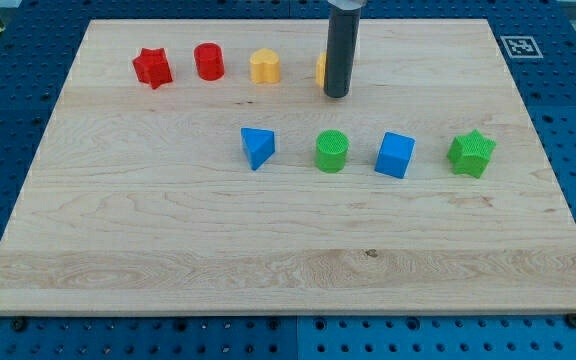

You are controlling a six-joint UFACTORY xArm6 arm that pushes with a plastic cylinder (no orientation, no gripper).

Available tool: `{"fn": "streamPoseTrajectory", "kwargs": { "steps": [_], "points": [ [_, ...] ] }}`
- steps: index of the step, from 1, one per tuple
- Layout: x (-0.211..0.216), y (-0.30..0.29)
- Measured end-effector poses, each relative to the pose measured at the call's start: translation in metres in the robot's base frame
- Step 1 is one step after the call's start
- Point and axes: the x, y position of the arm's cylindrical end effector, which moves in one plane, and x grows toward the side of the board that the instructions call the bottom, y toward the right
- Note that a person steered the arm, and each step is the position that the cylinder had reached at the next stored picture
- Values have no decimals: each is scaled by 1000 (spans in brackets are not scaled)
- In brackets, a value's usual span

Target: Slightly push the red star towards top

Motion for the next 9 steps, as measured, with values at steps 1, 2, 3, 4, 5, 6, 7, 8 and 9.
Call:
{"fn": "streamPoseTrajectory", "kwargs": {
  "steps": [1,2,3,4,5,6,7,8,9],
  "points": [
    [-3,-1],
    [-3,-10],
    [3,-56],
    [6,-103],
    [7,-148],
    [7,-194],
    [7,-197],
    [7,-208],
    [7,-213]
  ]
}}
